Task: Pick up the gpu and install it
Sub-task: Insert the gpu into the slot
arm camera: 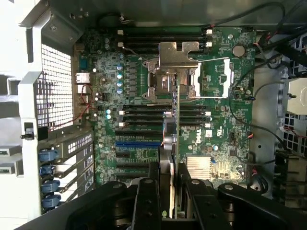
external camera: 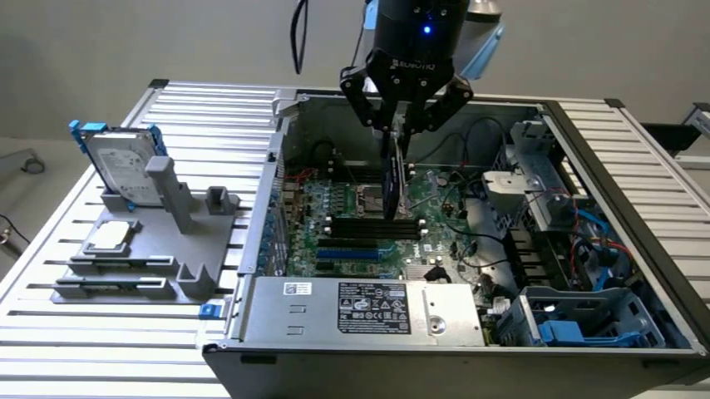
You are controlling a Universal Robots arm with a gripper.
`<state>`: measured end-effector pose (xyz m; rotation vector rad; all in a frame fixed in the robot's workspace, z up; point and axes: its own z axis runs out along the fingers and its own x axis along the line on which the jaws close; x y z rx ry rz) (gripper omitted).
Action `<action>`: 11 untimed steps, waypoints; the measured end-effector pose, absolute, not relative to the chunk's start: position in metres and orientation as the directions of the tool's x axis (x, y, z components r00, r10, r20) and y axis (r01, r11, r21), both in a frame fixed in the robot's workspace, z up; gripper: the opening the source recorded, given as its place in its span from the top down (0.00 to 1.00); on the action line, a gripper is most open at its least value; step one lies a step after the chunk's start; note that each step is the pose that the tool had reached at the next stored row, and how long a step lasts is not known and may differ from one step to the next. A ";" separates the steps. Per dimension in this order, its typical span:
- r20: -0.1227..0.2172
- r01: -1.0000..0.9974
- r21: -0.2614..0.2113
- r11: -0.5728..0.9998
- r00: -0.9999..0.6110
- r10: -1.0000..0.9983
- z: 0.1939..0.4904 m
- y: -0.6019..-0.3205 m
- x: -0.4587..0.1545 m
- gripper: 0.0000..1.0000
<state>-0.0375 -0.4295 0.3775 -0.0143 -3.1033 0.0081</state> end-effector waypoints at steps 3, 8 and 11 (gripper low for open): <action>0.038 0.009 -0.006 1.000 -0.999 0.009 0.377 -0.430 -0.038 0.74; 0.038 0.009 -0.007 1.000 -0.999 0.009 0.377 -0.430 -0.038 0.74; 0.036 -0.001 -0.005 1.000 -0.999 -0.001 0.375 -0.429 -0.039 0.74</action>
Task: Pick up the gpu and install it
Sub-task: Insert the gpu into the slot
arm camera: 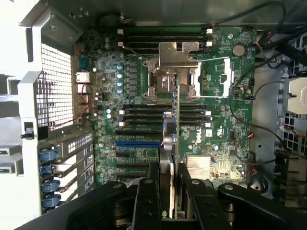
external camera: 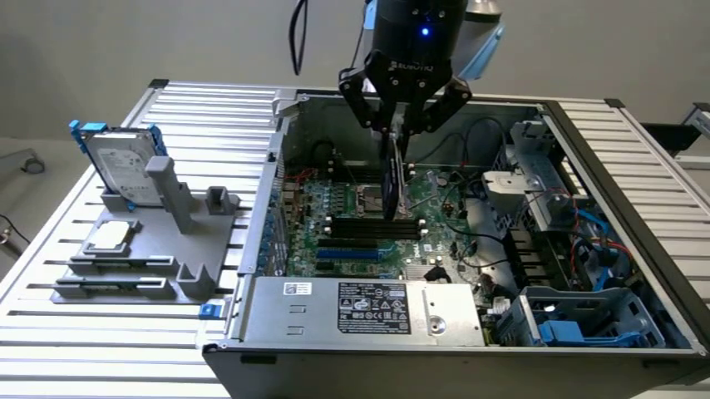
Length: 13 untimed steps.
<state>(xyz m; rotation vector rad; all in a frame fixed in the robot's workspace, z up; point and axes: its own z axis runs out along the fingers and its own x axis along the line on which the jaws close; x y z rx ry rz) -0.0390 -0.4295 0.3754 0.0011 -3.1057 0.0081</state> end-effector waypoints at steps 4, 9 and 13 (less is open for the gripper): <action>0.035 -0.074 -0.001 0.997 -0.997 -0.074 0.372 -0.429 -0.039 0.74; 0.033 -0.163 0.003 0.987 -0.986 -0.163 0.366 -0.430 -0.039 0.74; 0.031 -0.234 0.005 0.972 -0.972 -0.234 0.362 -0.430 -0.039 0.74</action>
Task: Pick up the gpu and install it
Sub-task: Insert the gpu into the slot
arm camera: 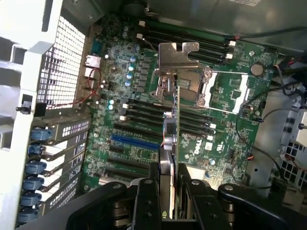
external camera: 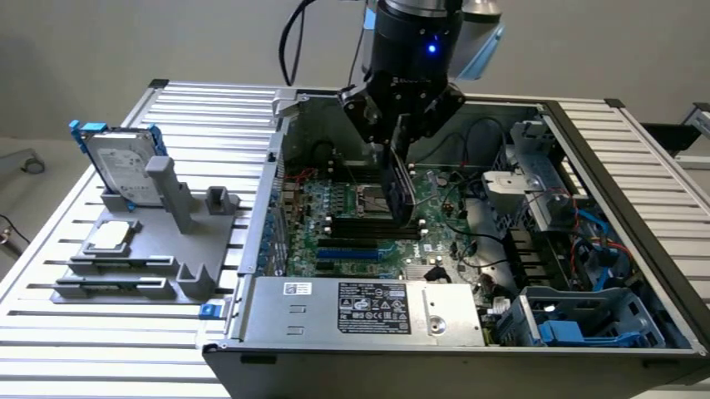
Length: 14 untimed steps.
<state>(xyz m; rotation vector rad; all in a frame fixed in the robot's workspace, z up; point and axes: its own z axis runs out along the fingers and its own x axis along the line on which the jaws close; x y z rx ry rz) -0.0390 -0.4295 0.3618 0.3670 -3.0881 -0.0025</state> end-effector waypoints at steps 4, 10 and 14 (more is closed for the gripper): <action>0.030 -0.305 0.006 0.952 -0.952 -0.305 0.357 -0.430 -0.039 0.74; 0.030 -0.406 0.006 0.914 -0.913 -0.406 0.353 -0.430 -0.039 0.74; 0.030 -0.472 0.006 0.881 -0.881 -0.472 0.352 -0.430 -0.039 0.74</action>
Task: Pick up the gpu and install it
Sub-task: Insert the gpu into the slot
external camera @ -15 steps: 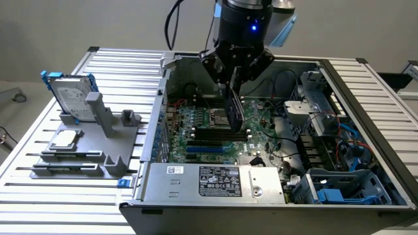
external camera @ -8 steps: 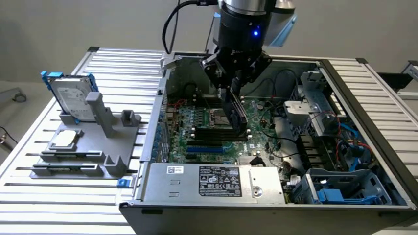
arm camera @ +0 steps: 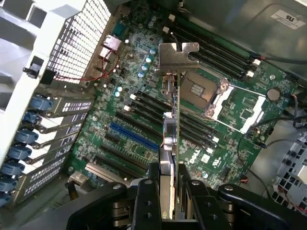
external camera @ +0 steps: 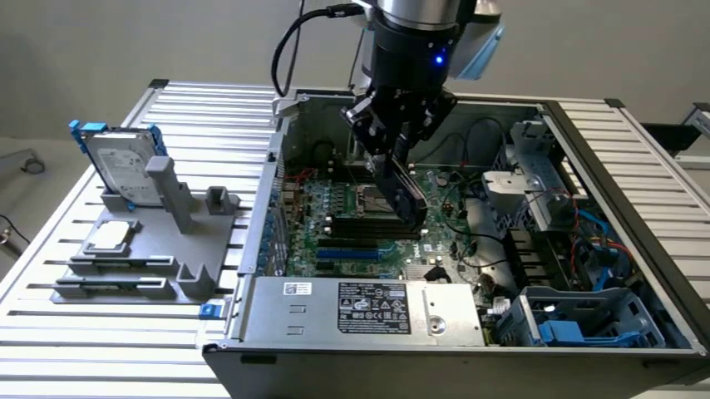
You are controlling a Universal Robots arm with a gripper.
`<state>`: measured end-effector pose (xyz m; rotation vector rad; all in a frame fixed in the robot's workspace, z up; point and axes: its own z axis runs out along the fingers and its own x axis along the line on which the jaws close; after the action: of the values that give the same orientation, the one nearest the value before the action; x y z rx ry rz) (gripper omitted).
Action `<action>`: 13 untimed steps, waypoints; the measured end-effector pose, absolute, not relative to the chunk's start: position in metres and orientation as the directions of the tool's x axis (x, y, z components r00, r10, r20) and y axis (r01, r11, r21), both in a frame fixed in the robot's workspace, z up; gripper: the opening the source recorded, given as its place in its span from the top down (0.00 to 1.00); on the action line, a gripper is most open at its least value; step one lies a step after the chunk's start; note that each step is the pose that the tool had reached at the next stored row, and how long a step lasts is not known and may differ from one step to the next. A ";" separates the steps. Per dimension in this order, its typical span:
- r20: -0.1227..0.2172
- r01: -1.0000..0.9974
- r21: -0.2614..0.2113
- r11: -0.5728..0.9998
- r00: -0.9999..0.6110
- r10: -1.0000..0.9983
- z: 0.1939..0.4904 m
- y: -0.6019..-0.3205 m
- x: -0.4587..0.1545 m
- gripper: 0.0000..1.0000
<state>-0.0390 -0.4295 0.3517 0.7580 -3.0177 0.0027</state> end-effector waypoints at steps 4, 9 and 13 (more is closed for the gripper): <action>0.029 -0.535 0.006 0.845 -0.845 -0.535 0.351 -0.430 -0.039 0.74; 0.030 -0.610 0.006 0.793 -0.792 -0.610 0.351 -0.430 -0.039 0.74; 0.030 -0.666 0.006 0.746 -0.745 -0.666 0.351 -0.430 -0.039 0.74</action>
<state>-0.0390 -0.4295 0.3514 1.1098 -2.9072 0.0081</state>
